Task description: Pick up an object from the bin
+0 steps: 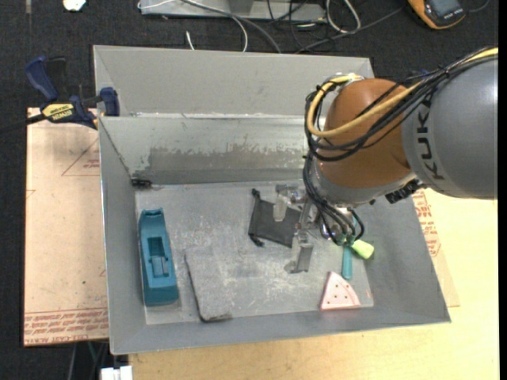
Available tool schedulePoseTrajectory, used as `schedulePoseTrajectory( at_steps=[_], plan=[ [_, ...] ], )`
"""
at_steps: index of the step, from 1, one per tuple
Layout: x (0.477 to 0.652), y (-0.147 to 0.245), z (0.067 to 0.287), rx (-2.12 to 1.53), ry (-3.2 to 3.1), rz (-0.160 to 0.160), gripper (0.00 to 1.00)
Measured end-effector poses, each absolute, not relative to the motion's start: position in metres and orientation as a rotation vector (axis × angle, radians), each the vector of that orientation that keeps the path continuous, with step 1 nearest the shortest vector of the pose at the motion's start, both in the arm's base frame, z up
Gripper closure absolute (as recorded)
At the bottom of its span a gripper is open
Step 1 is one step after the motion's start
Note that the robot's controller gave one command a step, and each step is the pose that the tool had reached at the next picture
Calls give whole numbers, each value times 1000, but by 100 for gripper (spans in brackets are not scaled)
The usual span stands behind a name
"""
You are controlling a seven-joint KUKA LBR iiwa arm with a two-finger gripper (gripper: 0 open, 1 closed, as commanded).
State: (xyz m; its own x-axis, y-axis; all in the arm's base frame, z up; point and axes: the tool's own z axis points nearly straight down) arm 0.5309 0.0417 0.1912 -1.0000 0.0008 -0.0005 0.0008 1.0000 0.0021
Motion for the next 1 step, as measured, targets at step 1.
schedulePoseTrajectory(
  at_steps=[1],
  plan=[
    [531, 42, 191, 2, 3141, 3, 0]
  ],
)
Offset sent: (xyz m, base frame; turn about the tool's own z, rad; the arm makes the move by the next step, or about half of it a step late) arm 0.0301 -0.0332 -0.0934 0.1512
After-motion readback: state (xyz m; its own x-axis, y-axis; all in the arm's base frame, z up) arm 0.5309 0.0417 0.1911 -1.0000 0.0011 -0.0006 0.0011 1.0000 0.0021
